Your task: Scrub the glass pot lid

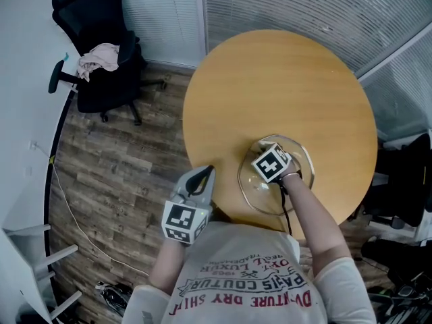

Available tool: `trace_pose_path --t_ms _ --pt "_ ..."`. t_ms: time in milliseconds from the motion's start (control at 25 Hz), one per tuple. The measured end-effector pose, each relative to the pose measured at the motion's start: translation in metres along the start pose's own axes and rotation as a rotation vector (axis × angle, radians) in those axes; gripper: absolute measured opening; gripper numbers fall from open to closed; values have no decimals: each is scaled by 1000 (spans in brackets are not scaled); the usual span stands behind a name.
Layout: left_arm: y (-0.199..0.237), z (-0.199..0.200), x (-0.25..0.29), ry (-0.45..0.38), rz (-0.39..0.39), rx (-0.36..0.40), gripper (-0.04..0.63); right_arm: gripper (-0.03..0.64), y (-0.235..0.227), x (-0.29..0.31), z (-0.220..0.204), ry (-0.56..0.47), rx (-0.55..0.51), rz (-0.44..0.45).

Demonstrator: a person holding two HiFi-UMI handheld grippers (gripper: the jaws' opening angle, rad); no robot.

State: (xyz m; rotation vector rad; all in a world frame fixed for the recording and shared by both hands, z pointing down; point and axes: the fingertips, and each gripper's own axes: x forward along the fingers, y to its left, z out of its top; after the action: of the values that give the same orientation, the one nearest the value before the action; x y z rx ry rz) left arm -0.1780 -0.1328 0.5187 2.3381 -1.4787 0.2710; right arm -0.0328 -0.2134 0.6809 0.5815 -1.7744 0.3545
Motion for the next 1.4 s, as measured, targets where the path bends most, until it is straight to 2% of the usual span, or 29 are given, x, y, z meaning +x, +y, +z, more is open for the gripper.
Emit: trace_pose_path --t_ms 200,600,800,1040,1400 --pt "3 -1 -14 -4 37 -6 8 57 19 -6 11 -21 -90 40" --pt "-17 -23 -54 -2 120 -26 8 57 74 -14 -12 -34 -273 109" --pt "-37 -29 -67 -8 164 -39 8 57 90 -21 -31 -56 -304 157" --pt "-52 -36 -80 -19 210 -72 8 57 112 -31 -49 -79 -407 227" --pt "-91 -48 -97 -6 238 -90 8 57 143 -45 -92 -101 -544 315"
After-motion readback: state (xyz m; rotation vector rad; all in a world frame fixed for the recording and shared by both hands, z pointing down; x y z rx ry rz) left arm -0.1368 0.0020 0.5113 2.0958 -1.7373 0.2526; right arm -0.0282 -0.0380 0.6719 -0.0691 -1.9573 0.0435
